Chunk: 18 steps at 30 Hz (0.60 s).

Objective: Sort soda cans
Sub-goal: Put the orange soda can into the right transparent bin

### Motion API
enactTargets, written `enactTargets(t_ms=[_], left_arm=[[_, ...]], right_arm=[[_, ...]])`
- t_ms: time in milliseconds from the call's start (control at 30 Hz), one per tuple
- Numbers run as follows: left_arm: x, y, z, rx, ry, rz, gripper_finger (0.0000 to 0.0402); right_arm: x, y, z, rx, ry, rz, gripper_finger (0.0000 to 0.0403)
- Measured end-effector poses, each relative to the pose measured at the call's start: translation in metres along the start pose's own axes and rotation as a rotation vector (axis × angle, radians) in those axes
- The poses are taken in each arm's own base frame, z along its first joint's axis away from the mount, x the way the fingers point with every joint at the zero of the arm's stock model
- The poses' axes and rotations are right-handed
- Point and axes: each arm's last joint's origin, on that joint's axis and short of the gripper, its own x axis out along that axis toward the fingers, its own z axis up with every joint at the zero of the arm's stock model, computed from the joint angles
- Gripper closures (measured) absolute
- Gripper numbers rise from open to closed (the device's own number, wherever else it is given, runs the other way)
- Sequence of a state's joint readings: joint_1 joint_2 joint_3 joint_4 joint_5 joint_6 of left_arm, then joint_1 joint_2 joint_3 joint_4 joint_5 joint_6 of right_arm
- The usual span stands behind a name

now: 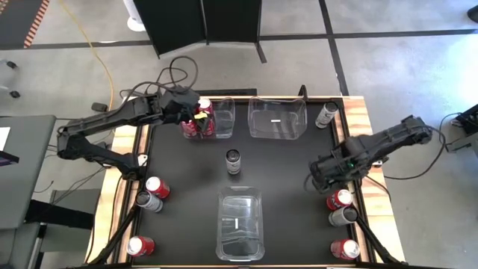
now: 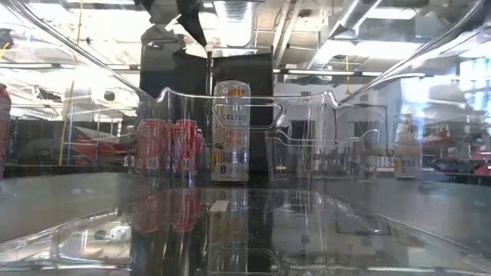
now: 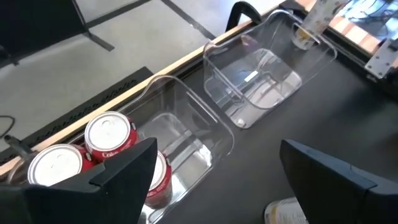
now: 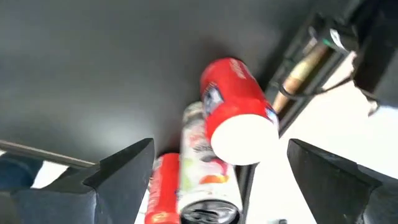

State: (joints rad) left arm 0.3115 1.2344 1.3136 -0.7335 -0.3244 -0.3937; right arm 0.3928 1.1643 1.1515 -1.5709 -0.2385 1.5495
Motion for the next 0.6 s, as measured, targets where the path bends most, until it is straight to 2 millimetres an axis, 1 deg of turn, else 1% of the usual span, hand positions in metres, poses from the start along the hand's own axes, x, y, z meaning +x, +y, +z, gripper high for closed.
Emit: enactTargets(t_ms=[200,367,600], left_arm=[[0.005,-0.002,0.0,0.026,0.002,-0.006,0.0066],[0.011,-0.004,0.0,0.035,0.008,-0.004,0.0066],[0.015,-0.006,0.0,0.035,0.014,-0.021,0.0066]], right_arm=[[0.011,-0.012,-0.014,0.051,0.004,-0.033,0.0019],[0.021,-0.019,-0.021,0.072,0.007,-0.006,0.0019],[0.05,-0.023,-0.024,0.041,0.003,-0.006,0.0019]])
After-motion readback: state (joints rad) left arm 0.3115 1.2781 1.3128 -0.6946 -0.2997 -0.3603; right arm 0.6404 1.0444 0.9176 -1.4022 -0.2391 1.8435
